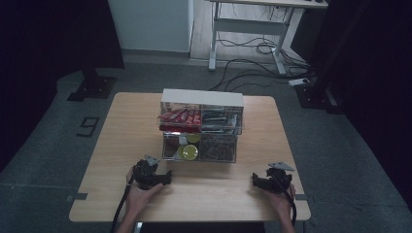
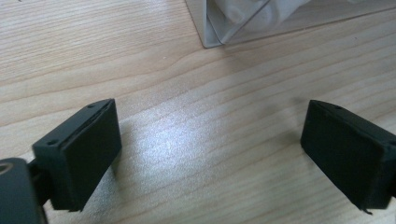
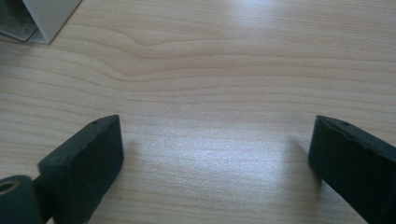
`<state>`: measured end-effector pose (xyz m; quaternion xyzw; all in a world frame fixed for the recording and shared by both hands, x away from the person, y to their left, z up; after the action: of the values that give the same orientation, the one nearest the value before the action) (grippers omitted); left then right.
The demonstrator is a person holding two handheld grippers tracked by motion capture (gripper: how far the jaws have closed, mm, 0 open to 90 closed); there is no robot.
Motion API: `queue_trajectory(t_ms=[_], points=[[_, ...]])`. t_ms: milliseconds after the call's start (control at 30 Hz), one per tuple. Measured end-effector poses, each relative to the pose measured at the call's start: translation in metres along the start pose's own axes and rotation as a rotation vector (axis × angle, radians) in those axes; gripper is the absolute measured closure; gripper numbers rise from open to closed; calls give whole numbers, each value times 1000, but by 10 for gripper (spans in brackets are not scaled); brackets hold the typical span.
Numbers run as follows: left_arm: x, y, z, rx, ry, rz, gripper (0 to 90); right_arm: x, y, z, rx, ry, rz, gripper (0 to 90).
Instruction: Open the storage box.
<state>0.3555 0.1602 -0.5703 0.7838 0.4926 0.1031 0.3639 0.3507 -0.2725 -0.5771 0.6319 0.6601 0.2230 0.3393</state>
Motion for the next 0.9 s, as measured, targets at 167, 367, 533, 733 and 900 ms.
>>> queue_trajectory(t_ms=[167,367,533,733,900], points=[[-1,-2,-2,-3,-9,12,87,0,0,0,0,-1,1,39],[-6,-6,-6,-28,20,-14,160,0,0,-1,-11,5,-1,82],[-4,-9,-10,-48,46,-42,221,-1,-1,-2,-20,6,1,113],[-4,-10,-14,-46,21,-61,241,-2,-1,-2,-21,2,4,123],[-3,-12,-20,-70,7,-72,279,-2,0,-2,-23,5,3,130]])
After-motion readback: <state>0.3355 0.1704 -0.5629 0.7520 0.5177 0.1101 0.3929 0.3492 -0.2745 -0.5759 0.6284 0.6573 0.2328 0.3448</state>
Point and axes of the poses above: each handheld gripper's, and its own axes: z roughly forward along the jaws, y roughly out of its top, x roughly to its left, the point moved 3 cm from there along z, roughly forward along the jaws, and after that the axes turned 15 degrees about -y, right-handed, at the moved point
